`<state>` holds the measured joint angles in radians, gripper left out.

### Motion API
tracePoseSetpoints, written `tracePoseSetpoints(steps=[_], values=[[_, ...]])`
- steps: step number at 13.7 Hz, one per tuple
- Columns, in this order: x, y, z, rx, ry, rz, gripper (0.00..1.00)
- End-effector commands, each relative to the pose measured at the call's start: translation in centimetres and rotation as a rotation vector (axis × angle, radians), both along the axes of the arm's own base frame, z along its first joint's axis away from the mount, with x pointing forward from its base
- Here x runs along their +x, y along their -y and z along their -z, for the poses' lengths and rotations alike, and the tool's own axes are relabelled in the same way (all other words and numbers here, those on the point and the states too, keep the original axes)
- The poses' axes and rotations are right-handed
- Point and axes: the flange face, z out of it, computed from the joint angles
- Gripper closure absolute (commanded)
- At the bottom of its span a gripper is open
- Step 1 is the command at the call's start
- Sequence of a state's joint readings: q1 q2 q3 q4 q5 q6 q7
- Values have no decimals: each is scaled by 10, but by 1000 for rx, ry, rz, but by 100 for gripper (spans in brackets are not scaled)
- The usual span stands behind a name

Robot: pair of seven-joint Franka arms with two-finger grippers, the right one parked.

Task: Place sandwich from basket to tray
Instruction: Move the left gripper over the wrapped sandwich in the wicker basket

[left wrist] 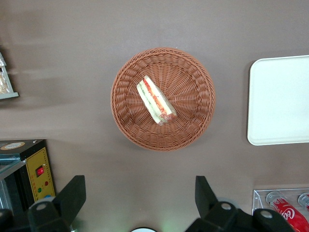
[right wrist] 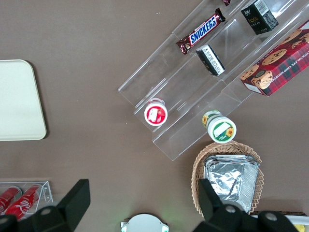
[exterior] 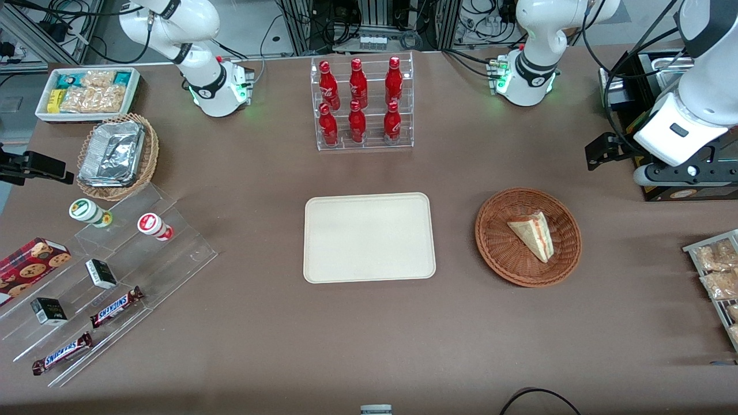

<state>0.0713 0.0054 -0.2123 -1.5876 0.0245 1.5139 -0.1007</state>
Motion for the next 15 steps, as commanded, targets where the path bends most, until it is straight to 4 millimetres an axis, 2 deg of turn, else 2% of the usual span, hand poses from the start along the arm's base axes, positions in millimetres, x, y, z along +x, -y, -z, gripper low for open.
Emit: tracePoseSetpoints(steps=[1,4,8,15], values=[[1,-5,-5,-1,-4,11,0],[6,-4,7,-10,-20,10,0],[19,-3,50,-17,-56,13,0],[8,-2,178,-18,-30,20,0]])
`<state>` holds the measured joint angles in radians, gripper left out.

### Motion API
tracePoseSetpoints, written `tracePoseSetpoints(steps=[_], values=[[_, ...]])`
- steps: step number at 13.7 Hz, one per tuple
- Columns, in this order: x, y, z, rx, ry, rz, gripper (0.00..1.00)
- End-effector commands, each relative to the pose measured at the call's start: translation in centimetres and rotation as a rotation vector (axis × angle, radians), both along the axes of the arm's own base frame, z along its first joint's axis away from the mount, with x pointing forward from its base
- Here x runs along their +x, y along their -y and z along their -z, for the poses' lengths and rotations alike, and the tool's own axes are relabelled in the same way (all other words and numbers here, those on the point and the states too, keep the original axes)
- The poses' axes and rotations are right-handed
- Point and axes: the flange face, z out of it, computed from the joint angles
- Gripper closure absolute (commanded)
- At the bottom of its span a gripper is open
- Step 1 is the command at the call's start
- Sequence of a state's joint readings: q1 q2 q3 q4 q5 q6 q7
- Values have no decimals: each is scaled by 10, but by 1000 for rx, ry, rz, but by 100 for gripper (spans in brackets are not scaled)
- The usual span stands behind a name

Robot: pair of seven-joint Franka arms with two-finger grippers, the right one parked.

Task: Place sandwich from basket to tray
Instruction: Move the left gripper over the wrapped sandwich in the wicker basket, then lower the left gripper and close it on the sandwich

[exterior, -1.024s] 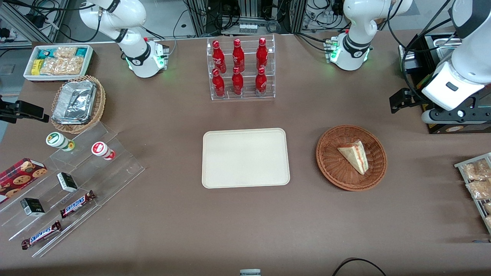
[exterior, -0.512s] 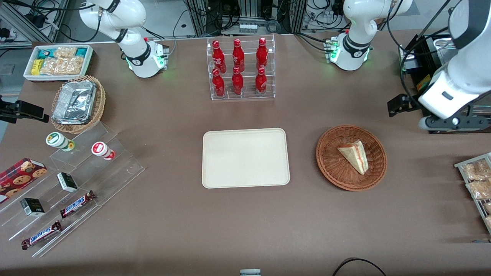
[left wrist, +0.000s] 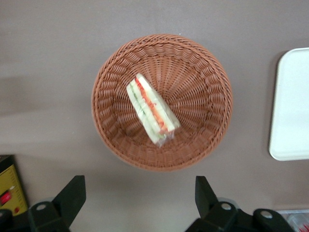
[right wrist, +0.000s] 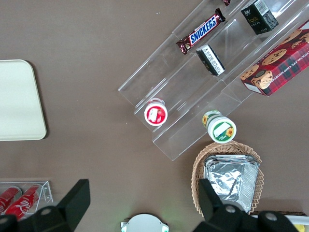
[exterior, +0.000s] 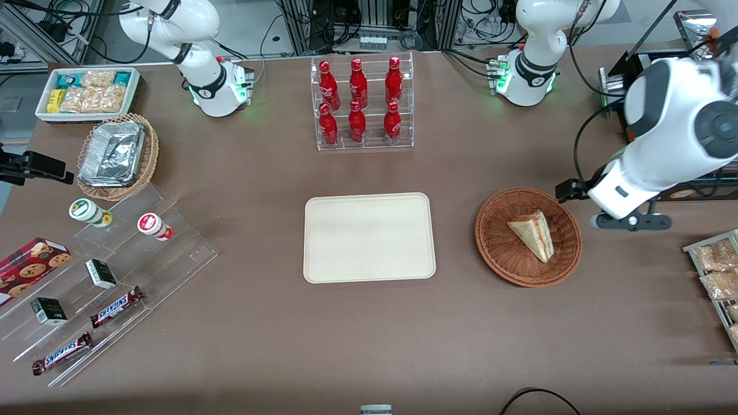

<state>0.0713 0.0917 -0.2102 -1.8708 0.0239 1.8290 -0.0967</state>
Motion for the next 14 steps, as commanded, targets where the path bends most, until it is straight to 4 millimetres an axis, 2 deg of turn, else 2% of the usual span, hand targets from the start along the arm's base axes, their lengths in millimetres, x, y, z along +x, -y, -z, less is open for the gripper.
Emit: tracePoseSetpoints(steps=[1,4,6,8,14], values=[[-17,-3,39,-7,37,10,0],[-31,-3,85,-15,85,6,0],[-38,-3,106,-19,131,-23,0],[-39,-3,114,-21,157,-99,0],[-52,2,140,-47,261,-506,0]])
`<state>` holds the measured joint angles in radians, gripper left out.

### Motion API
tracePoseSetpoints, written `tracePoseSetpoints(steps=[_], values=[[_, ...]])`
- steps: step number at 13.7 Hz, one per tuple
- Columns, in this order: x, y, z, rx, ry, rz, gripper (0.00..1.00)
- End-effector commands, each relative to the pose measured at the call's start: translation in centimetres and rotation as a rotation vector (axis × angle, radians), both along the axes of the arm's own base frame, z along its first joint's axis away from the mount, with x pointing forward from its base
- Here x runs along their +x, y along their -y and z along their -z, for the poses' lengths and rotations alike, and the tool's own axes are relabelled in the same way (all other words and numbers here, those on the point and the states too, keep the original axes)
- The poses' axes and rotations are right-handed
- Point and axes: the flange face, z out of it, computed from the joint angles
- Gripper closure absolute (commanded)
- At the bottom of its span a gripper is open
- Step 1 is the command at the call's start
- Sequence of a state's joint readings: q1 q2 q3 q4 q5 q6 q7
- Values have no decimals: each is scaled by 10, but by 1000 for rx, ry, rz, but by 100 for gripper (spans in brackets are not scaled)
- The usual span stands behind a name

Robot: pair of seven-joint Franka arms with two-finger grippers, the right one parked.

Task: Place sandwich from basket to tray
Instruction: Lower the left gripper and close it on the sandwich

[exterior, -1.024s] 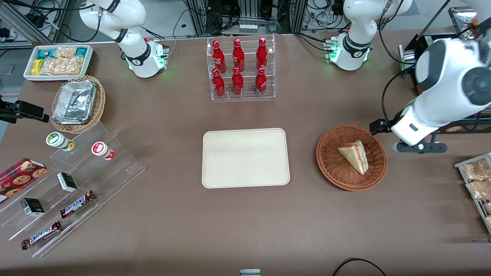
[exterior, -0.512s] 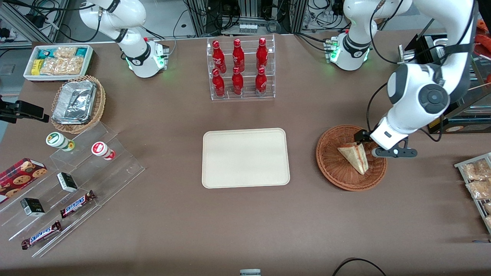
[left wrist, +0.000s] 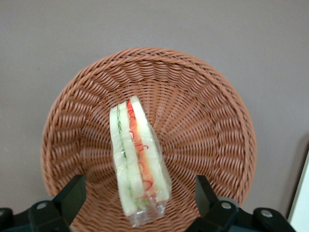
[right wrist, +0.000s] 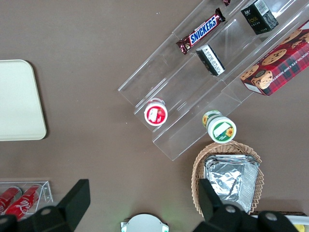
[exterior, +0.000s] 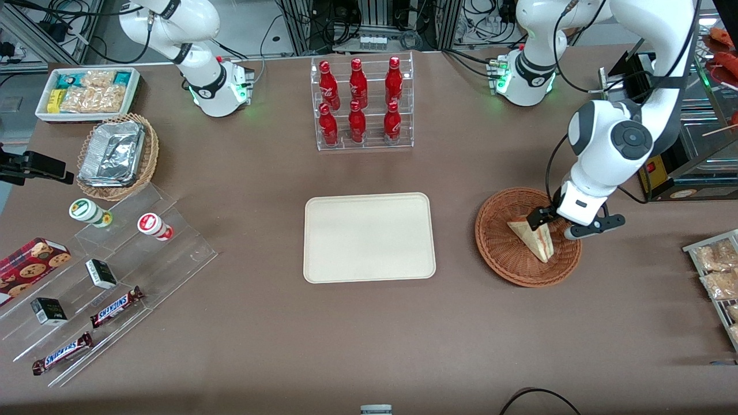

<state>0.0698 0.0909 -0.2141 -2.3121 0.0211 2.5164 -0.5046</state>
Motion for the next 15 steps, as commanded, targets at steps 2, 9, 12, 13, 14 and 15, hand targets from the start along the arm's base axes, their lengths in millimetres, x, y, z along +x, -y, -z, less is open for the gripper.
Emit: tracePoseSetpoints(steps=[2,9,12,13,14,15], values=[[-12,1,9,-31,9,-234,0],[-7,5,37,-64,-38,-495,0],[-5,8,49,-61,-60,-478,0],[-5,8,54,-59,-69,-474,0],[-3,8,57,-59,-75,-475,0],[-2,8,62,-59,-83,-477,0]])
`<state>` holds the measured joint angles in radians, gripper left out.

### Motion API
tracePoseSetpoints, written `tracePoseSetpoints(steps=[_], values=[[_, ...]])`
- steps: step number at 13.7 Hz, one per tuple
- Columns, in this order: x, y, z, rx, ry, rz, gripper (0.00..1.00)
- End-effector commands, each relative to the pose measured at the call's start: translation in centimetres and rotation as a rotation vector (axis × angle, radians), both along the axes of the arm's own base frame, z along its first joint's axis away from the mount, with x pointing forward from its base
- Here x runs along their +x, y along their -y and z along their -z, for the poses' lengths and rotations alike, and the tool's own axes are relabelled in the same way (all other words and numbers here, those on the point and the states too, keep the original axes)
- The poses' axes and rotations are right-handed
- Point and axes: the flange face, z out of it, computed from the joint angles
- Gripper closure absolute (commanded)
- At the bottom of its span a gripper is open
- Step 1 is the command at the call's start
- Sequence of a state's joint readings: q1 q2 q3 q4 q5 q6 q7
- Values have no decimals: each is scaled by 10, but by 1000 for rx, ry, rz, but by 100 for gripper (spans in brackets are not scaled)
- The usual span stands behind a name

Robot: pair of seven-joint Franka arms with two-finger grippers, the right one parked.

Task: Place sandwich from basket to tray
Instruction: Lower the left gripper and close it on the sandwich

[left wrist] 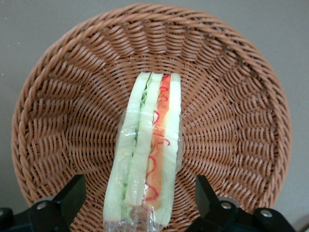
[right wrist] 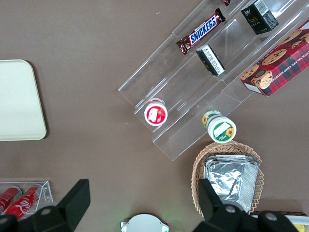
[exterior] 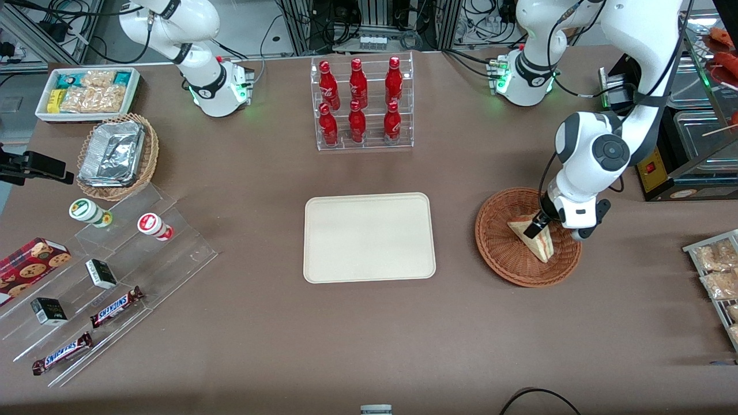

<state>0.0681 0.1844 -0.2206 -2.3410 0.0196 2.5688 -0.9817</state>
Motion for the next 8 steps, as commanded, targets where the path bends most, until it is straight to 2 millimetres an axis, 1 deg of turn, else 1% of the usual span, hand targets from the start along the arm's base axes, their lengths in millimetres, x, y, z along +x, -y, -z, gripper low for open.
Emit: tracePoseSetpoints(steps=[1,2,3,4,5,6,7,8], values=[[7,4,12,-10,-6,-8,0],[7,4,13,-10,-9,-10,18],[7,4,13,-9,-13,-8,53],[4,5,14,1,-33,12,96],[2,5,14,7,-51,51,100],[-1,4,15,12,-74,119,100],[-2,3,9,17,-82,167,100],[2,1,-1,19,-70,184,100]])
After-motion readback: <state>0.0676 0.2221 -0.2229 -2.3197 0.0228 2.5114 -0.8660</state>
